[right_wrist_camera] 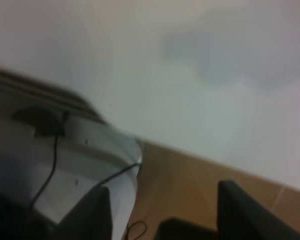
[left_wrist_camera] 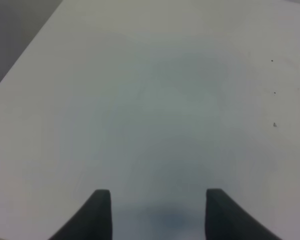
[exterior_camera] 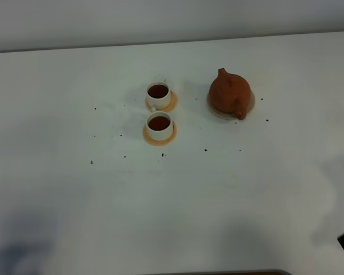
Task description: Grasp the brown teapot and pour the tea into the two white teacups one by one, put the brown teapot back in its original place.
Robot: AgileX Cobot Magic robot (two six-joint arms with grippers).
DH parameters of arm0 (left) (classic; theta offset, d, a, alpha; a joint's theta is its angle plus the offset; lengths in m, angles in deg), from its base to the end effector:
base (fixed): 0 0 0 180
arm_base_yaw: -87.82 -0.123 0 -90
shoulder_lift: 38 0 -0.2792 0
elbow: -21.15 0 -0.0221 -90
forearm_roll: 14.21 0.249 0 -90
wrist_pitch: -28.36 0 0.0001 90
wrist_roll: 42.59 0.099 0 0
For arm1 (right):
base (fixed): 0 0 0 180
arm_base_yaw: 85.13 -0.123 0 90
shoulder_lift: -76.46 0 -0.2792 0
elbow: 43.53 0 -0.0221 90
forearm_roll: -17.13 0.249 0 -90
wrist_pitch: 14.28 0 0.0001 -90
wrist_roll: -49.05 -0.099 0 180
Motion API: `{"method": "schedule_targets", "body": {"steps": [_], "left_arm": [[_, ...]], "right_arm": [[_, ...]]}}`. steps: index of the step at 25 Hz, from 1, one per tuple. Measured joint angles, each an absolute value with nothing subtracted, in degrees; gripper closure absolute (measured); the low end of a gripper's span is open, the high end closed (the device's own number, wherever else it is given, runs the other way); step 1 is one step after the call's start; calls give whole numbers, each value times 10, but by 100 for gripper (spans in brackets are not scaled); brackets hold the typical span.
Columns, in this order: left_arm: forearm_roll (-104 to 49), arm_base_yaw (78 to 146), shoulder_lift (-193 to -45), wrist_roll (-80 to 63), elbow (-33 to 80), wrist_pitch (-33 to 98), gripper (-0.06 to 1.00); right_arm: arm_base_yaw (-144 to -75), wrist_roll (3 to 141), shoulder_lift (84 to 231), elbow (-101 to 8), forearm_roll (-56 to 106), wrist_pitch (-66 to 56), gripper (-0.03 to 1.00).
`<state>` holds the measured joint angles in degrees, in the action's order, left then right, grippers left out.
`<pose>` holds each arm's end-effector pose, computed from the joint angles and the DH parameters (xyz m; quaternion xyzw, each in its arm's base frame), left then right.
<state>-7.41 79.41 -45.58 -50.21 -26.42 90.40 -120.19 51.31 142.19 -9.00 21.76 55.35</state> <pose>0.0011 0.0106 0.2754 -0.1223 0.8432 0.0628 0.5197 0.1197 0.0932 0.2577 -0.3083 0.9464 0.0622 0.0735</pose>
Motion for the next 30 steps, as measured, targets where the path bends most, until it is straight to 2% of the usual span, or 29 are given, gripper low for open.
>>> {"method": "schedule_targets", "body": {"steps": [9,24,27,30], "left_arm": [[-74,794,-456,-502,-264,904,52],[-74,794,-456,-502,-264,904,52],[-74,794,-456,-502,-264,904,52],[-74,794,-456,-502,-264,904,52]], "right_arm": [[-1202,543,1249,40,240,500,51],[-1201,571,1113,48,252,476,51],[-1176,570,1090,48,255,476,51],[-1115,570,1072,48,257,475,51]]}}
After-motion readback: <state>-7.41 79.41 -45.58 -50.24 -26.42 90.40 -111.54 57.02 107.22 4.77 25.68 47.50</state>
